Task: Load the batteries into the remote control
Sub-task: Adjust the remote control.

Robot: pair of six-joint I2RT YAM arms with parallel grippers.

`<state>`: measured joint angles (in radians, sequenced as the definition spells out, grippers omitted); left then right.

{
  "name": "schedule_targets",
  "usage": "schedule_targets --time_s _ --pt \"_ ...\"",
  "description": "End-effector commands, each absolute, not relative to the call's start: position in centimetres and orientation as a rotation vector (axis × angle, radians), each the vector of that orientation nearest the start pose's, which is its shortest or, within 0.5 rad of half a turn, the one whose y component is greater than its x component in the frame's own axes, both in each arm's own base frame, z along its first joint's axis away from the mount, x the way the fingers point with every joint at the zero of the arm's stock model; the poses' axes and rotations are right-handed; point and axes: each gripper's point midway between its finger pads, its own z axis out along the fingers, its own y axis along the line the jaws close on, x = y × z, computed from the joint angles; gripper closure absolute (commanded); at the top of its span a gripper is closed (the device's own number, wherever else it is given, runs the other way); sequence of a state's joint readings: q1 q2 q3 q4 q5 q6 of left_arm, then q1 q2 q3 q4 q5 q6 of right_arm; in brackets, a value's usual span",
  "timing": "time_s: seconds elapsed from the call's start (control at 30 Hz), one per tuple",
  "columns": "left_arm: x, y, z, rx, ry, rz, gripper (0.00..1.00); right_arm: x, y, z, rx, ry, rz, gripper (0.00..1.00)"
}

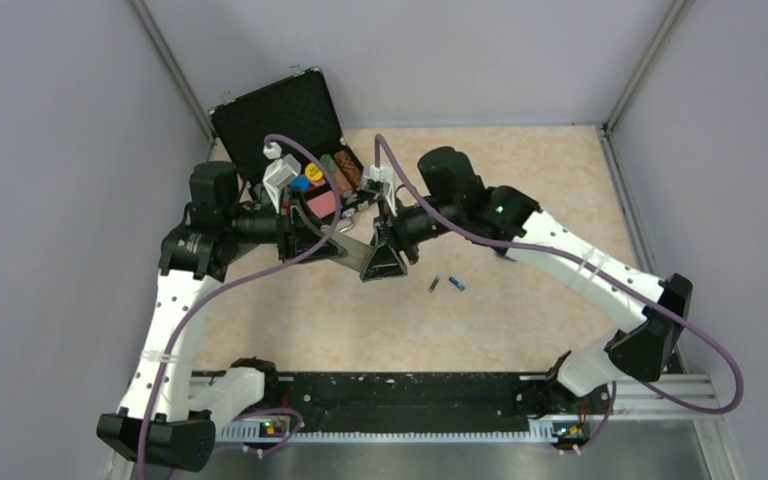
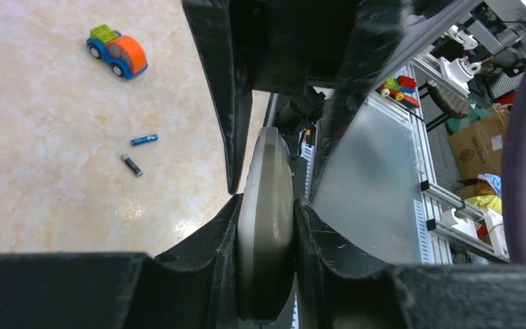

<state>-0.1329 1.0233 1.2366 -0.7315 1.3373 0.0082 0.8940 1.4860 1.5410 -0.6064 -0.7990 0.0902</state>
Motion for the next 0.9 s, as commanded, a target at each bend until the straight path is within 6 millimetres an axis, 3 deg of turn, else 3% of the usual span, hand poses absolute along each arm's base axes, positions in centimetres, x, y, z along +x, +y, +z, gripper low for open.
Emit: schedule_targets --time_s 0.0,0.1,0.17,0.3,0.43,0.6,0.7,0.87 --pt "17.3 -19.2 37.8 0.866 1.666 -1.326 1.0 15.9 37.7 37.6 -1.121 1.649 1.334 0.32" --pt "18.1 -18.8 39.3 0.796 1.645 -1.216 1.0 18.6 36.8 39.4 -0.877 1.608 1.239 0.1" --pt "18.9 -18.3 40.3 0.738 1.624 -1.137 1.0 19.7 35.8 40.8 -0.722 1.571 1.234 0.04" --pt "20.7 -17.2 43.0 0.586 1.546 -1.009 1.0 22.5 33.5 42.8 -0.295 1.57 1.256 0.03" --pt "21.5 -16.3 45.0 0.495 1.4 -0.941 1.0 25.1 32.6 42.2 0.191 1.637 1.386 0.04" --pt "22.1 -15.7 45.9 0.49 1.226 -0.854 1.0 26.4 35.0 43.3 0.379 1.705 1.518 0.04" --pt "22.2 -15.8 46.0 0.52 1.159 -0.837 1.0 26.1 37.2 44.3 0.396 1.716 1.648 0.01" --pt "22.1 -15.8 46.7 0.532 1.063 -0.81 1.0 25.5 40.5 43.9 0.479 1.782 1.807 0.01"
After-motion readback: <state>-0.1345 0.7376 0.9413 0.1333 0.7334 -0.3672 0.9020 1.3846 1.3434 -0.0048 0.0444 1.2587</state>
